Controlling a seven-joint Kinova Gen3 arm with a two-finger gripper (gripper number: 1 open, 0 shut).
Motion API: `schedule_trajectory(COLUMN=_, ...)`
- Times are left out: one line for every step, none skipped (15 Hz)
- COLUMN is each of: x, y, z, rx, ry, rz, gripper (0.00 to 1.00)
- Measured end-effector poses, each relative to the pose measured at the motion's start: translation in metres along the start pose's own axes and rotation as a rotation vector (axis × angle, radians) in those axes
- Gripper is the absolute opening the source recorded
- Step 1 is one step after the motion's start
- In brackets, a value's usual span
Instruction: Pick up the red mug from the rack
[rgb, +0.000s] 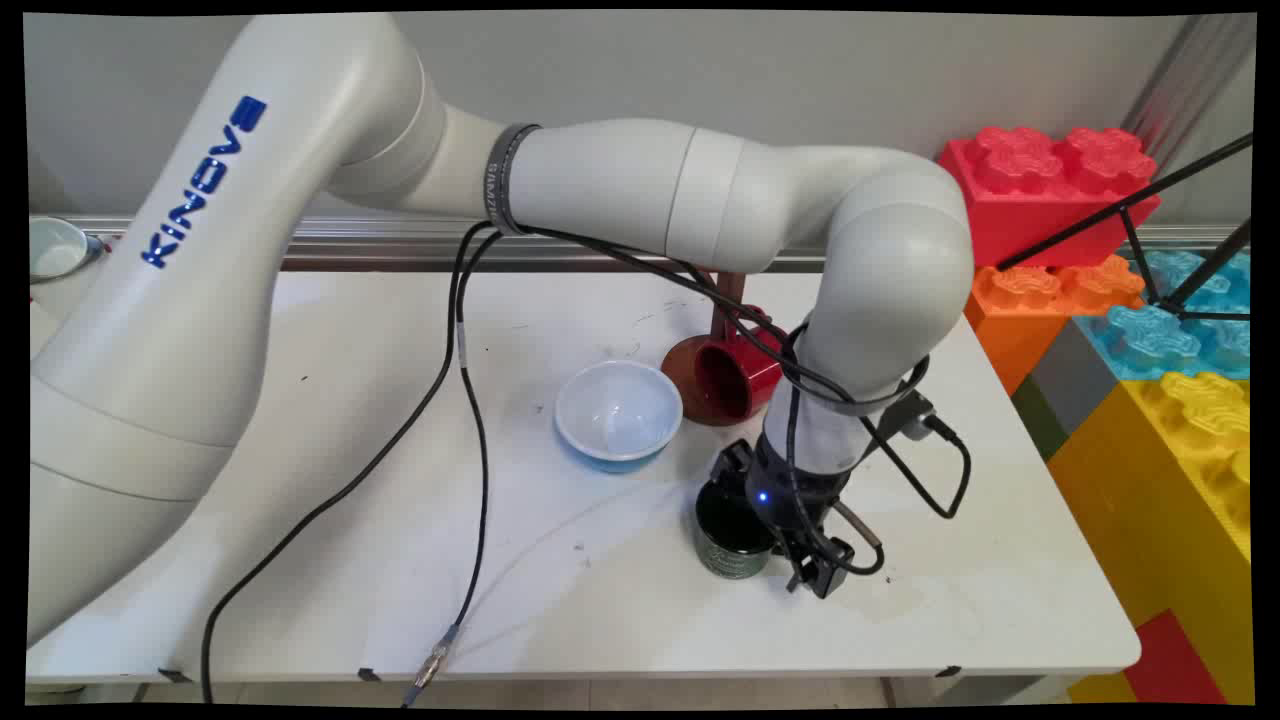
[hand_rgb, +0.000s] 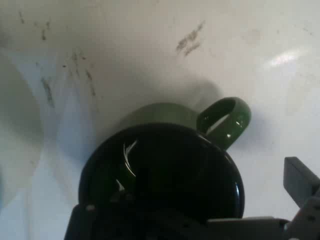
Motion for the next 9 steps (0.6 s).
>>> schedule_trajectory(x=0.001, y=-0.002, z=-0.002, rx=0.001, ry=0.008, rz=0.002, gripper=1.00)
schedule_trajectory(x=0.001, y=-0.004, z=-0.004, rx=0.001, ry=0.017, rz=0.006, gripper=1.00)
schedule_trajectory(x=0.001, y=-0.006, z=-0.007, rx=0.001, ry=0.026, rz=0.012, gripper=1.00)
schedule_trajectory(x=0.000, y=-0.009, z=-0.011, rx=0.000, ry=0.037, rz=0.018, gripper=1.00)
schedule_trajectory(x=-0.002, y=-0.011, z=-0.015, rx=-0.002, ry=0.047, rz=0.025, gripper=1.00)
schedule_trajectory(x=-0.004, y=-0.013, z=-0.020, rx=-0.005, ry=0.055, rz=0.032, gripper=1.00)
schedule_trajectory(x=-0.006, y=-0.014, z=-0.023, rx=-0.008, ry=0.061, rz=0.037, gripper=1.00)
schedule_trajectory(x=-0.009, y=-0.016, z=-0.029, rx=-0.014, ry=0.069, rz=0.043, gripper=1.00)
schedule_trajectory(x=-0.011, y=-0.018, z=-0.033, rx=-0.018, ry=0.075, rz=0.047, gripper=1.00)
